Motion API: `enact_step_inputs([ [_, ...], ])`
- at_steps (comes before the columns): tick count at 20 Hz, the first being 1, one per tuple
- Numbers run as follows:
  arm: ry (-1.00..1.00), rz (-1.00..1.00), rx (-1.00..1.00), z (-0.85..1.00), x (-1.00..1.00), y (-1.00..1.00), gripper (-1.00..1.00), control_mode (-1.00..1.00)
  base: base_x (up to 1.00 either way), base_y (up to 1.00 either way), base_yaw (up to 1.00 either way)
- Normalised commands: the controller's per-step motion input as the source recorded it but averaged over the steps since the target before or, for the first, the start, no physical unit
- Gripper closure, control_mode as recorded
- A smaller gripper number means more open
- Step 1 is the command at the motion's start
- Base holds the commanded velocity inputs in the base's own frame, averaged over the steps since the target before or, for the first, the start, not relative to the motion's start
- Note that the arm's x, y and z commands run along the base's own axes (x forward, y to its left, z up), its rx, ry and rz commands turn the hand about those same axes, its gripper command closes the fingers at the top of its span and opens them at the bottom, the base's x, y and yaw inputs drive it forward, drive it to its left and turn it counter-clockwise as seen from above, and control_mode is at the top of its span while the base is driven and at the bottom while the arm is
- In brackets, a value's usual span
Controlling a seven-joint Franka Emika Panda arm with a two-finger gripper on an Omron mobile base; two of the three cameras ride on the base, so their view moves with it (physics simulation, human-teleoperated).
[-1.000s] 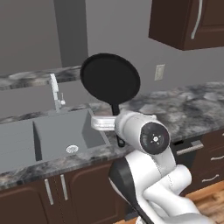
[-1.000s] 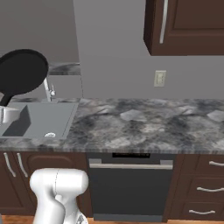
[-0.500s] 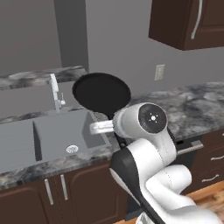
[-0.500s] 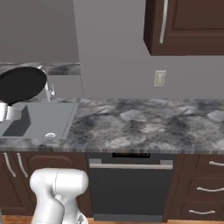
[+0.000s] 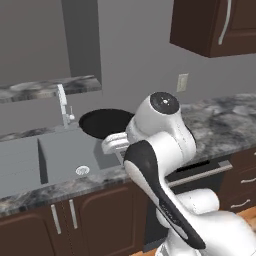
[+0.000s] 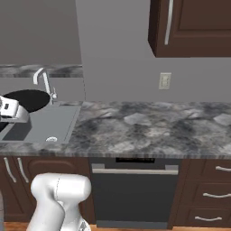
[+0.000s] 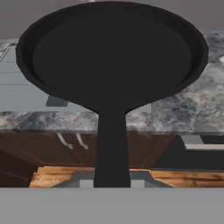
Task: Move the pot and pan from the stove into the sink.
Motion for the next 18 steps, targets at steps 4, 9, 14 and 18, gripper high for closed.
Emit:
enact_step_inputs([
  [4,0.31,0.04,-0.07,-0.08,0.27,0.09,1.00,-1.00,0.00,0.00,0.00],
  [9,0.09,0.00,-0.02,-0.03,0.06,0.02,1.00,-1.00,0.00,0.00,0.00],
  [14,0.05,0.00,-0.03,-0.13,0.04,0.03,1.00,-1.00,0.00,0.00,0.00],
  [18,0.08,0.00,-0.07,-0.29,0.10,0.11,1.00,-1.00,0.00,0.00,0.00],
])
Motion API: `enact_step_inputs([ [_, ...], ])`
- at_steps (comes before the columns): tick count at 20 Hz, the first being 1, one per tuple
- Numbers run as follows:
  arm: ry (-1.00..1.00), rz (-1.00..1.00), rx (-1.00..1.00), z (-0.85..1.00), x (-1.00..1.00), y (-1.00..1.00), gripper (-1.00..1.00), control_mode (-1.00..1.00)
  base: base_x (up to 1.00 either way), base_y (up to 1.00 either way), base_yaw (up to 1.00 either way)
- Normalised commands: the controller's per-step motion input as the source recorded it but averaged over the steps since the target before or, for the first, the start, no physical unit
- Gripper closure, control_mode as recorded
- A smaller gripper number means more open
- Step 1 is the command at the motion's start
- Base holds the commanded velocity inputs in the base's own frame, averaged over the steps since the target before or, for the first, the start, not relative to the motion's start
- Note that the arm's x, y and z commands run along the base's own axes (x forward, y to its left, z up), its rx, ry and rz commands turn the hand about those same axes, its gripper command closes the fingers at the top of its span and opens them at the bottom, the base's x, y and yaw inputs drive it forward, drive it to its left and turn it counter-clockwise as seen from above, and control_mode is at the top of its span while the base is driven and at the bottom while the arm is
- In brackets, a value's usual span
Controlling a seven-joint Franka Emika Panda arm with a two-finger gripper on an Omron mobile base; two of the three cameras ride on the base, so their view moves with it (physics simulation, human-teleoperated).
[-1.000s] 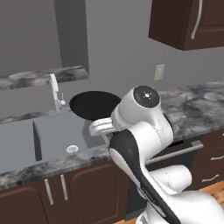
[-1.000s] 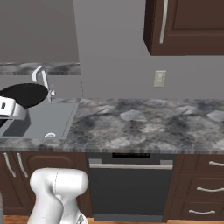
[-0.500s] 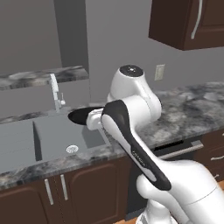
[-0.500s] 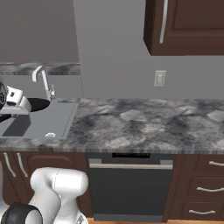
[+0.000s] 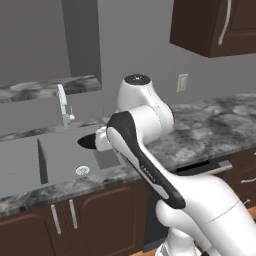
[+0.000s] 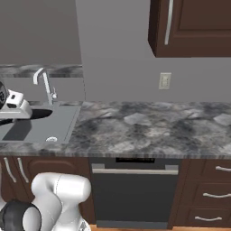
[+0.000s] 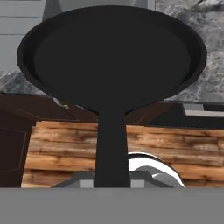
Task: Move the pot and pan from the stove into the sink.
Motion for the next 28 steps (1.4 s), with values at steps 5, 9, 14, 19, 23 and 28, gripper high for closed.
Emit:
enact_step_inputs([
  [5,0.06,0.00,-0.07,-0.31,0.24,0.16,1.00,-1.00,0.00,0.00,0.00],
  [9,0.02,0.00,-0.06,-0.29,0.39,0.20,1.00,-1.00,0.00,0.00,0.00],
  [14,0.00,0.00,-0.06,-0.30,0.46,0.21,1.00,-1.00,0.00,0.00,0.00],
  [19,0.00,0.00,-0.06,-0.32,0.48,0.23,1.00,-1.00,0.00,0.00,0.00],
  [23,0.00,0.00,-0.06,-0.33,0.49,0.20,1.00,-1.00,0.00,0.00,0.00],
  [28,0.00,-0.01,-0.04,-0.33,0.50,0.22,1.00,-1.00,0.00,0.00,0.00],
])
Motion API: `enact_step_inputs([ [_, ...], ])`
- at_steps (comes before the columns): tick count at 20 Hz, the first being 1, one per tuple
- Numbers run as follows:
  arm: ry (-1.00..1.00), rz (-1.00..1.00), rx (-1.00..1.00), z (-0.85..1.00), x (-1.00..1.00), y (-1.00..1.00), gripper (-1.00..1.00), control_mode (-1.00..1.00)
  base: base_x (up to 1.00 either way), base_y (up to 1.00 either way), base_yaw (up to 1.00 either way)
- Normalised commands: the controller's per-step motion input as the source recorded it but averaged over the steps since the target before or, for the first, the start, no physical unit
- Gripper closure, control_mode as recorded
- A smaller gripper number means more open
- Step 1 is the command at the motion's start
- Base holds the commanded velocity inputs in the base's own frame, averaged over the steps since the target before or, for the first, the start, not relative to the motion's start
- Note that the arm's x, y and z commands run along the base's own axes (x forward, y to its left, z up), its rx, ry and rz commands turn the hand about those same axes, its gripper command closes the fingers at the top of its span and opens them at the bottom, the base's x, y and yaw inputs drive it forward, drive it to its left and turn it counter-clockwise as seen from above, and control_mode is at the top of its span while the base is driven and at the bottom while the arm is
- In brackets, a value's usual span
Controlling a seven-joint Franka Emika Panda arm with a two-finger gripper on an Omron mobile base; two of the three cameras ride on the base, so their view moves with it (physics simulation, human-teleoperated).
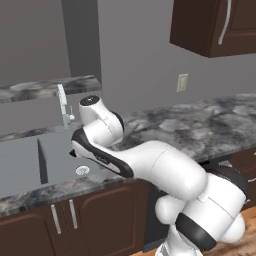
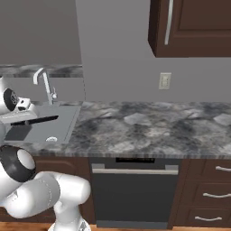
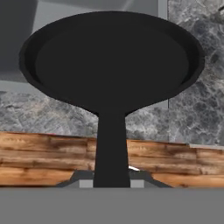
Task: Move the pot and pan from the stove into the sink.
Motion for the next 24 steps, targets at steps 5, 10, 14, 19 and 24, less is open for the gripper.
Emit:
enact_step_inputs([
  [5,0.00,-0.01,-0.03,-0.34,0.46,0.24,1.00,-1.00,0.00,0.00,0.00],
  [10,0.00,0.00,-0.05,-0.33,0.44,0.23,1.00,-1.00,0.00,0.00,0.00],
  [14,0.00,-0.01,-0.03,-0.31,0.45,0.18,1.00,-1.00,0.00,0.00,0.00],
  [19,0.01,-0.01,-0.02,-0.37,0.42,0.17,1.00,-1.00,0.00,0.00,0.00],
  [24,0.03,0.00,-0.06,-0.42,0.39,0.19,1.00,-1.00,0.00,0.00,0.00],
])
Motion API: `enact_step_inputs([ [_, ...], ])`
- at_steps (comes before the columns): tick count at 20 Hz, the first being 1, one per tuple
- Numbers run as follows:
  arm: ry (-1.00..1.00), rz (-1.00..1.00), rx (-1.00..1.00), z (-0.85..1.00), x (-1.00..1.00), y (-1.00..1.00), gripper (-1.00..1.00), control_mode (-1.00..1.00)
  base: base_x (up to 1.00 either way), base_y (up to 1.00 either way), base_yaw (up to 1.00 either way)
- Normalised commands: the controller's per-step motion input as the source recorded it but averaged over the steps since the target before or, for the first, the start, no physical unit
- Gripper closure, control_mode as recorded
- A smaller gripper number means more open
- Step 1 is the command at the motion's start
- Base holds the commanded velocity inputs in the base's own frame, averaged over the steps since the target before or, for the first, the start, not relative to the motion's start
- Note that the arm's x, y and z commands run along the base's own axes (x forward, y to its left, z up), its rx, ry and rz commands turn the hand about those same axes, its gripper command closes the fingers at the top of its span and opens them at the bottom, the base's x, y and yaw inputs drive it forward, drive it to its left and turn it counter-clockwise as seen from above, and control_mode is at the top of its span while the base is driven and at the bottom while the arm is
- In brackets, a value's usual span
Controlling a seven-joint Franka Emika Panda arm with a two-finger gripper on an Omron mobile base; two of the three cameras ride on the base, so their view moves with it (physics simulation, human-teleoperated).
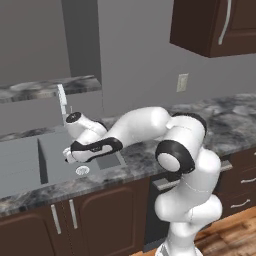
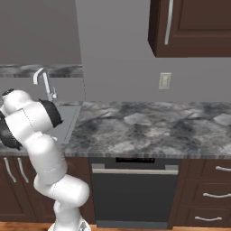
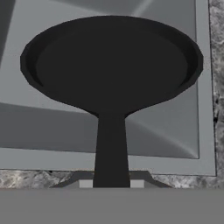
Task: Move the pot and pan from the stove into the sink.
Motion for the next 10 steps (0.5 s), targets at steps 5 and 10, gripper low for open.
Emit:
enact_step_inputs([
  [5,0.00,0.00,-0.06,-0.37,0.45,0.19,1.00,-1.00,0.00,0.00,0.00],
  [10,0.00,-0.01,-0.06,-0.33,0.44,0.23,1.00,-1.00,0.00,0.00,0.00],
])
